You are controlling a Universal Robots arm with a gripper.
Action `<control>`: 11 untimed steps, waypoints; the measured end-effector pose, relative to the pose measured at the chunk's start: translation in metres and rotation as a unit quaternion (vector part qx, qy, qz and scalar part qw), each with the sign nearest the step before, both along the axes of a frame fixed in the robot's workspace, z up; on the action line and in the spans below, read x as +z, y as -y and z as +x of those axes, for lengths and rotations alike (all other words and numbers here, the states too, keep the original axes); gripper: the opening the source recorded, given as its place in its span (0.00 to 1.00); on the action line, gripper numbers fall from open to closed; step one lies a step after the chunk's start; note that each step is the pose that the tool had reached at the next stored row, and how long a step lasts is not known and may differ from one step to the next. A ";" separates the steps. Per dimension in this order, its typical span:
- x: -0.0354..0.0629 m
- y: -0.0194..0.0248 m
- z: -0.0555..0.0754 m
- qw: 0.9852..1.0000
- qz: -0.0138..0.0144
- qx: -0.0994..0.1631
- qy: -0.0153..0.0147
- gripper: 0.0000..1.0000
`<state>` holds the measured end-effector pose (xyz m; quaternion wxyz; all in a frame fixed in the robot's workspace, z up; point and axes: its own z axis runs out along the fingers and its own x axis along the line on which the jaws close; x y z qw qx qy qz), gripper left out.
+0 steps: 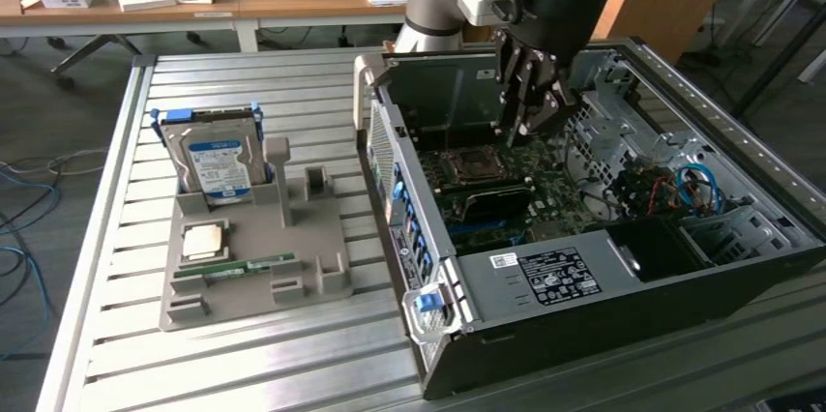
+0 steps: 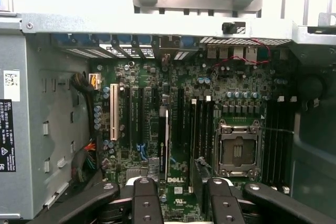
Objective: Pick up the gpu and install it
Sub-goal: 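Insert the gpu into the slot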
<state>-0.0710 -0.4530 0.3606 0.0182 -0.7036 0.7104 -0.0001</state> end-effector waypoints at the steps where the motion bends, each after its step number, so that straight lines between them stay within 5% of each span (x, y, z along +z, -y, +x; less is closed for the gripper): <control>1: 0.0000 0.0000 0.000 1.000 0.000 0.000 0.000 0.40; 11: -0.0009 0.0000 0.000 1.000 0.000 0.000 0.000 0.40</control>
